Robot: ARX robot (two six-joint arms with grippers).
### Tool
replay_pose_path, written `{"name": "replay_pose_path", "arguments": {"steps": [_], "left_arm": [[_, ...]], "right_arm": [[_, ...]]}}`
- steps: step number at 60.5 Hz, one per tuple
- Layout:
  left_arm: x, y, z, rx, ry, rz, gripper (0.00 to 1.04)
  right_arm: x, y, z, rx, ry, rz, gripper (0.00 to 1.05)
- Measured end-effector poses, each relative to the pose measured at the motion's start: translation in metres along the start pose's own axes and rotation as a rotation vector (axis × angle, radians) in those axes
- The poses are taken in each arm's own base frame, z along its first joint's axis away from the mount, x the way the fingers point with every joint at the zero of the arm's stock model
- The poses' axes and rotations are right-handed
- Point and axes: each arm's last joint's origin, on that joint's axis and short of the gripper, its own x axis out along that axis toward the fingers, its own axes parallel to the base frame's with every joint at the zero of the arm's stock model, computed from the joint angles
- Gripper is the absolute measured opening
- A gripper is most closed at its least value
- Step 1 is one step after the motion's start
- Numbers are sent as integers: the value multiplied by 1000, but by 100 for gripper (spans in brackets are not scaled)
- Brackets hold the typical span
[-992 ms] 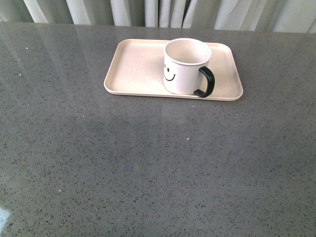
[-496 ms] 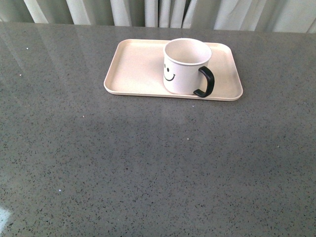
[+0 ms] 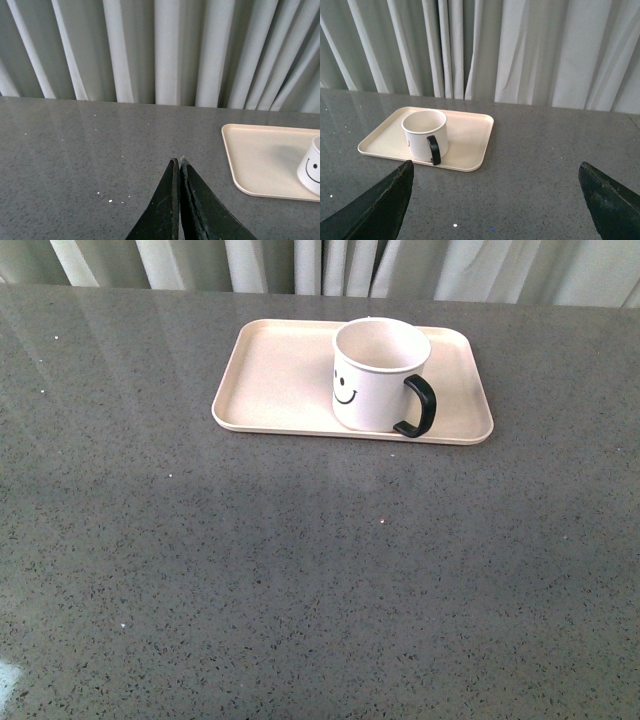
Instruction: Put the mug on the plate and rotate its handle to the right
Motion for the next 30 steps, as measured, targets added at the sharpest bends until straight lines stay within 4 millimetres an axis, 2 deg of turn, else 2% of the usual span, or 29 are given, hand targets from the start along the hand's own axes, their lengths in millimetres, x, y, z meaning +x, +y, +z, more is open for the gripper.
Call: {"name": "replay_pose_path", "arguments": {"steps": [21,30], "left_arm": [[-22,5,-15,0,7,19,1],[-28,4,-12,1,-7,19,1]], "right_arm": [[0,0,0,0,0,0,96],[0,0,0,0,0,0,96]]}}
